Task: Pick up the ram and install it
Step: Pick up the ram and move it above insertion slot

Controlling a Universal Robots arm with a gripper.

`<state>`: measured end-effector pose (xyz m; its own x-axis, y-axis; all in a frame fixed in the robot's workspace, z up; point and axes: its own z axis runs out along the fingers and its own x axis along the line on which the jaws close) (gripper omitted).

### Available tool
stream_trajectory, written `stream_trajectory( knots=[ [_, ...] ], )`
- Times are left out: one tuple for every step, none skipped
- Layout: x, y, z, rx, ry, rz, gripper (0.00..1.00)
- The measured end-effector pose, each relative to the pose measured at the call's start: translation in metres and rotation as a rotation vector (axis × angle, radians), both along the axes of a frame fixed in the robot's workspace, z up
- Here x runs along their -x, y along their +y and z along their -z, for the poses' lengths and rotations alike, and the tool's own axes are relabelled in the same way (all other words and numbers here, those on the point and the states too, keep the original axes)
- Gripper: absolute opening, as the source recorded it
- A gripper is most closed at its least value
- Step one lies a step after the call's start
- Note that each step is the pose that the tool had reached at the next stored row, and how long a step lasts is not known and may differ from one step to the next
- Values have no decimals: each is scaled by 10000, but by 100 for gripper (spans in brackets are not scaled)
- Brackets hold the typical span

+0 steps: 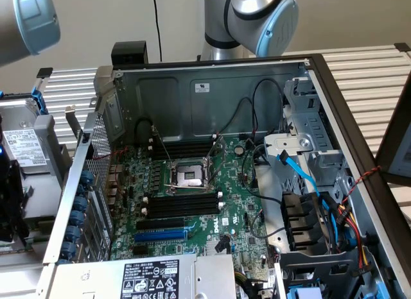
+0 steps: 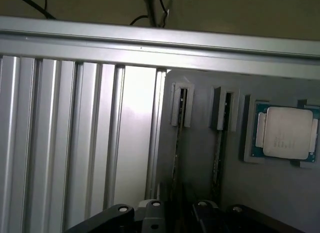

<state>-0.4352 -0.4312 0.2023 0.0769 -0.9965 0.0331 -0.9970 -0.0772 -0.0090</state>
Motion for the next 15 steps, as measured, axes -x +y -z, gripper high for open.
stream_trajectory(
  knots=[
    [-2, 0, 2, -5, -1, 0, 26],
    [-4, 0, 5, -9, -1, 0, 26],
    [-5, 0, 8, -13, -2, 0, 26],
    [-6, 0, 11, -16, -1, 0, 26],
    [-7, 0, 16, -20, -2, 0, 26],
    [-8, 0, 19, -22, -1, 0, 26],
    [-9, 0, 21, -25, 0, 0, 26],
    [-10, 0, 23, -31, 1, 0, 26],
    [-10, 0, 24, -39, 1, 0, 26],
    [-10, 0, 24, -51, -1, 0, 26],
    [-11, 0, 25, -58, -2, -1, 26],
    [-11, 0, 25, -61, -2, 0, 26],
    [-10, 0, 25, -63, -1, 0, 26],
    [-10, 0, 25, -65, -1, 0, 24],
    [-10, 0, 25, -66, 0, 0, 24]
  ],
)
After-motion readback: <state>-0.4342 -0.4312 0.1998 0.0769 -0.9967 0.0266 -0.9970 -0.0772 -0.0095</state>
